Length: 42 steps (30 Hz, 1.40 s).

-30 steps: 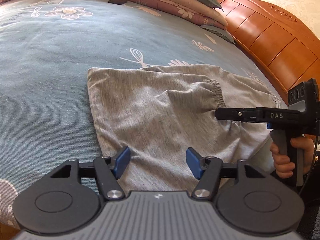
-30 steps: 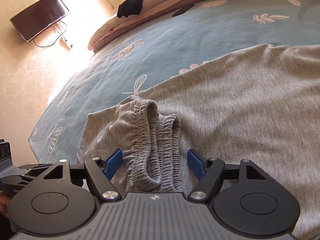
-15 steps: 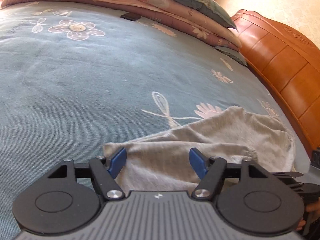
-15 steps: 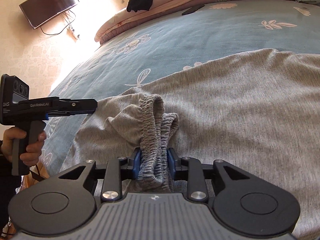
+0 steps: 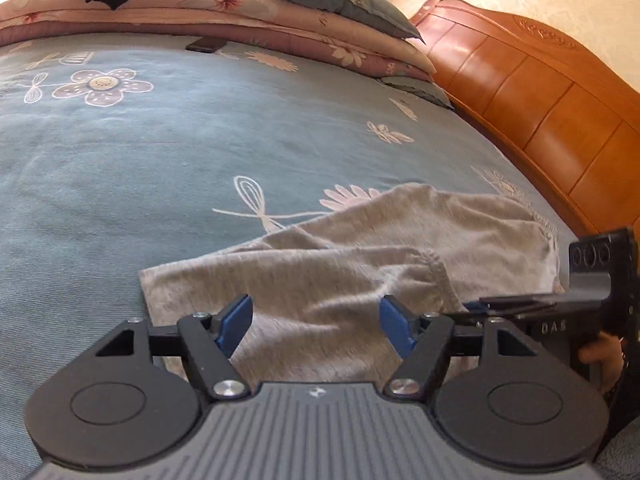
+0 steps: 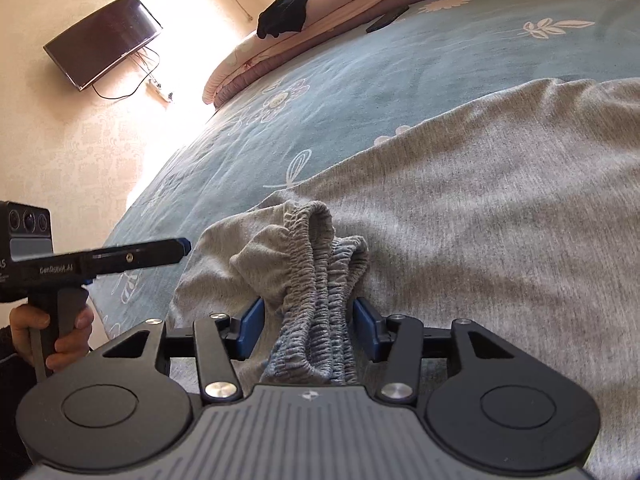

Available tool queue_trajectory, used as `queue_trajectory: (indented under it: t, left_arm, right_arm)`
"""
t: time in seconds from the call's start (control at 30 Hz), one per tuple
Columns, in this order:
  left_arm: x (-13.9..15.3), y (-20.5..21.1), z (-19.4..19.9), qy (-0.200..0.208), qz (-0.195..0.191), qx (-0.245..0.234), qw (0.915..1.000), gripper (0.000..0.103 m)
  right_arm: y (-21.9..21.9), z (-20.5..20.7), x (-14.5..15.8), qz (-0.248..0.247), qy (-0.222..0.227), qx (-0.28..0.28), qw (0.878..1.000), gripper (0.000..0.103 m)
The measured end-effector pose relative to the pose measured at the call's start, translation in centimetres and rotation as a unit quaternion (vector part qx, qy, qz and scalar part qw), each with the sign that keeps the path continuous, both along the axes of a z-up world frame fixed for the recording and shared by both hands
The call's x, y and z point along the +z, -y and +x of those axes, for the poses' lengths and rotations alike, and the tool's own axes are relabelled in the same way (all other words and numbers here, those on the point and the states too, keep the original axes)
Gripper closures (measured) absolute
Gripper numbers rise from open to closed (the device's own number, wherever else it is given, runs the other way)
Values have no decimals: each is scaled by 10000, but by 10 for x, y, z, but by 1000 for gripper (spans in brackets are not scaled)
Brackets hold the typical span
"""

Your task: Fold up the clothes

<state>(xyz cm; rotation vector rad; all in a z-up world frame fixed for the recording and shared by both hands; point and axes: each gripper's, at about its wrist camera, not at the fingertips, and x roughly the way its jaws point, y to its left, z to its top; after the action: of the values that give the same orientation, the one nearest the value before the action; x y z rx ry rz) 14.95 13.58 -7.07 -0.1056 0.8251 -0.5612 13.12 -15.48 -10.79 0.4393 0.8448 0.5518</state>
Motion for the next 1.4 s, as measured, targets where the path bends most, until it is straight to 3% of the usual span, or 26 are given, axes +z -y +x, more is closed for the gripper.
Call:
queue_trajectory:
  t: [0.1,0.2,0.27,0.3,0.33,0.37,0.57,0.67,0.83,0.93,1.07,1.13,1.3,1.4]
  left_arm:
    - [-16,16,-7,-262,252,-118,9993,33]
    - [-12,13,-11,-106,161,4,9998,33]
    - [-6,5,-9,45,-74,156,9998,32]
    - [-5,1,-6,84,-162,249,9995,31]
    - [-5,-2,-1,60,-178,379,9991,31]
    - [-7,-5,5,26,-165,507,9986,31]
    - [-23,-17,14,-216,-210,741,9968,31]
    - [-22,-25,17,-105,-126,995,9949,29]
    - [-7,-31,23,3,-187,1147,9932,30]
    - [9,-26,10,177,-173,1012,9946,29]
    - [17,-8,-14,176,-157,662,9975,27]
    - [17,6,-30,169,-56,446,9988,26]
    - [8,36,-62,3,191,88,9998,25]
    - [-3,48,-77,-211,316,-49,9993,25]
  right_arm:
    - [0,1,7,-117,44,-120,9999,49]
    - [5,1,25,-282,437,-187,9985,49]
    - [8,12,40,-290,657,-121,9973,58]
    - [6,22,46,-358,686,-49,9970,77]
    - [0,34,50,-451,674,96,9967,87]
    - [-9,47,52,-550,704,273,9956,87]
    - [-74,112,29,-1023,429,1336,9848,88]
    - [-96,126,16,-1425,654,1357,9783,97]
    - [-80,135,28,-1286,522,829,9868,87]
    - [-53,108,48,-1267,738,729,9865,75]
    - [-10,62,59,-1030,436,454,9927,58]
    - [7,41,52,-662,112,350,9971,42]
    - [30,6,11,379,-753,103,9964,37]
    - [24,-3,1,451,-664,-15,9968,37]
